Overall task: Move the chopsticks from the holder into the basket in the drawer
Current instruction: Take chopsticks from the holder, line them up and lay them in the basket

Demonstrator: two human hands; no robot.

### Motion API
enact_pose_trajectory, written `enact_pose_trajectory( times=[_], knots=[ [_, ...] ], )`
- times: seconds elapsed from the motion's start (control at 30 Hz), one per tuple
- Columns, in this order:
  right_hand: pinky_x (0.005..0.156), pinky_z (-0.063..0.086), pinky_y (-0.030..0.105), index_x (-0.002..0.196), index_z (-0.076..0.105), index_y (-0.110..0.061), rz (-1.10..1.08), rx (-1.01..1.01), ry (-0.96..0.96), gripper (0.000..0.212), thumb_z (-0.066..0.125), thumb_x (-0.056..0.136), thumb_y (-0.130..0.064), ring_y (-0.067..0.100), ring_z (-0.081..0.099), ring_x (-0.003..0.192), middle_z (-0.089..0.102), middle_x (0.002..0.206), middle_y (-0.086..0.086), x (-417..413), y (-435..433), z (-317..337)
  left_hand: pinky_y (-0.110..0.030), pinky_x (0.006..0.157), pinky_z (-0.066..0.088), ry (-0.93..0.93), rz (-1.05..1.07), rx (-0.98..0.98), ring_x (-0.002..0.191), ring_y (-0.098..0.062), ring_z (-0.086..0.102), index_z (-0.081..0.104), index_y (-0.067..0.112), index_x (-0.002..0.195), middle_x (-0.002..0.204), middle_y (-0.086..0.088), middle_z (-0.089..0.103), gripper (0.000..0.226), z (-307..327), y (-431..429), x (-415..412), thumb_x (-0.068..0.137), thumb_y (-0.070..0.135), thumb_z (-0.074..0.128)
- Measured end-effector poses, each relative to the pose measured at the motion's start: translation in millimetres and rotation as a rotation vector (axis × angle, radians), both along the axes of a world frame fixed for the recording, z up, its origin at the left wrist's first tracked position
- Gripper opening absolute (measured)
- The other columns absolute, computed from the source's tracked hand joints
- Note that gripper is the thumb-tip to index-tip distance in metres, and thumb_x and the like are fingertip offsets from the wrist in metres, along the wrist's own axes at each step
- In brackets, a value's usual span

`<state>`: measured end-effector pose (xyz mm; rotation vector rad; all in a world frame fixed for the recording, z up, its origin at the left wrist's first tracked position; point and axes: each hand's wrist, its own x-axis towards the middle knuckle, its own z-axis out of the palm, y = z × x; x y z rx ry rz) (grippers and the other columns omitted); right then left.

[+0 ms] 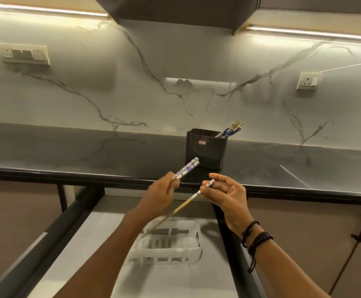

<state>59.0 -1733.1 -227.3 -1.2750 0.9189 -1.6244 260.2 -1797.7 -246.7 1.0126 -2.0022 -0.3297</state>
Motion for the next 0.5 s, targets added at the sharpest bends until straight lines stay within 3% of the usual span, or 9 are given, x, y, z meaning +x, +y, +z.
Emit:
enact_pose_trajectory(
  times=[0.2,0.37,0.5],
  knots=[
    [0.085,0.059,0.035,0.119,0.062,-0.004,0.084,0.026,0.008,0.044,0.073,0.077,0.005,0.029,0.072,0.096,0.073,0.105,0.018,2.5,3.1,-1.8,-0.016,0.064,0.045,0.021,-0.211,0.299,0.07,-0.004,0.061,0.055,0.023,0.094,0.077,0.005,0.067,0.022,-11.3,9.2,-15.9,0.102,0.033,0.037],
    [0.088,0.058,0.036,0.118,0.062,-0.001,0.084,0.033,0.041,0.041,0.072,0.078,0.003,0.031,0.071,0.099,0.072,0.107,0.02,4.7,2.3,-2.8,-0.019,0.053,0.045,0.144,-0.409,0.532,0.05,-0.006,0.052,0.052,0.015,0.094,0.055,0.005,0.059,0.024,-6.7,19.2,-20.5,0.103,0.03,0.036],
    [0.082,0.059,0.03,0.117,0.063,-0.003,0.098,0.038,0.034,0.041,0.073,0.077,-0.001,0.025,0.072,0.092,0.073,0.103,0.018,-0.2,2.4,-1.2,-0.02,0.049,0.043,0.156,-0.454,0.645,0.047,-0.007,0.044,0.053,0.012,0.09,0.055,0.007,0.051,0.036,-6.1,26.5,-19.6,0.101,0.041,0.034]
  ],
)
